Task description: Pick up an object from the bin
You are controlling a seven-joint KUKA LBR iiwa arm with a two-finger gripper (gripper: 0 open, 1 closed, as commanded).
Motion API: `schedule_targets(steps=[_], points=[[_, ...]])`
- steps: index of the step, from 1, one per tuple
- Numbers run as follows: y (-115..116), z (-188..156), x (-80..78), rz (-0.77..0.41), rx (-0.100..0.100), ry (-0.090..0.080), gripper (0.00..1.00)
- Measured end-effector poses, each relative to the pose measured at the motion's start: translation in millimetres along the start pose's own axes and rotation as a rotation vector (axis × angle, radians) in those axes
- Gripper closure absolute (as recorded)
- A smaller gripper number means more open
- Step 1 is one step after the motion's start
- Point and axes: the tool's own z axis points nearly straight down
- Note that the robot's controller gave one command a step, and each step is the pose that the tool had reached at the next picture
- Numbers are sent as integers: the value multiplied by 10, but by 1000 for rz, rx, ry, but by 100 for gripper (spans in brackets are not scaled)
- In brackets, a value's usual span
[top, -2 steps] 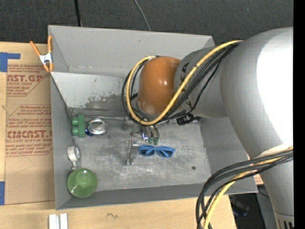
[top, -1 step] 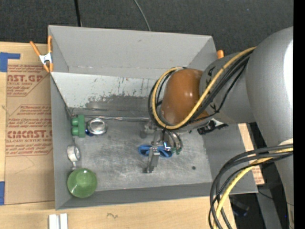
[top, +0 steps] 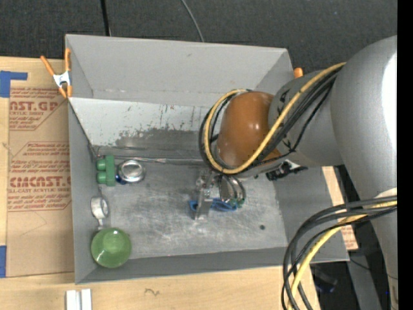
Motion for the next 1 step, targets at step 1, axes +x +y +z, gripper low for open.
schedule_targets(steps=[1], points=[[-367,-1122,-373,-51,3,4,100]])
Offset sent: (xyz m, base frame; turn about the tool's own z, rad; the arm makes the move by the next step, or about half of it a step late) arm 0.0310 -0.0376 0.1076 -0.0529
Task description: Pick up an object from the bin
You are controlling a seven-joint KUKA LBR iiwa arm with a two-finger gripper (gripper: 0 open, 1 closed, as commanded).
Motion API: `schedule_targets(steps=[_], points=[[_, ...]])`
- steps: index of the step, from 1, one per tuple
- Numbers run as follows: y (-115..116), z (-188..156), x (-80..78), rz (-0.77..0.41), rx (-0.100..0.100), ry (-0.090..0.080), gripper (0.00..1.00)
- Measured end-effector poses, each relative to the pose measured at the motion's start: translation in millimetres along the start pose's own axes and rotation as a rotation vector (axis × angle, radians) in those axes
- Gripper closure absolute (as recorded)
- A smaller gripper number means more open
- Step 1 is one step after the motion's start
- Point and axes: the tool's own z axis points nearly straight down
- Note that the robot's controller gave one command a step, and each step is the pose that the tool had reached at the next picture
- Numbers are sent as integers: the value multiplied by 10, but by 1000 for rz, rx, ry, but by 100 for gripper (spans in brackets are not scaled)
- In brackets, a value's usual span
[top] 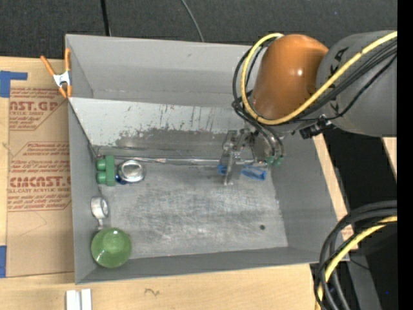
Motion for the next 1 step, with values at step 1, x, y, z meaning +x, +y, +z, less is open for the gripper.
schedule_targets(steps=[1], points=[[-654,-1528,401,-248,2,1,100]])
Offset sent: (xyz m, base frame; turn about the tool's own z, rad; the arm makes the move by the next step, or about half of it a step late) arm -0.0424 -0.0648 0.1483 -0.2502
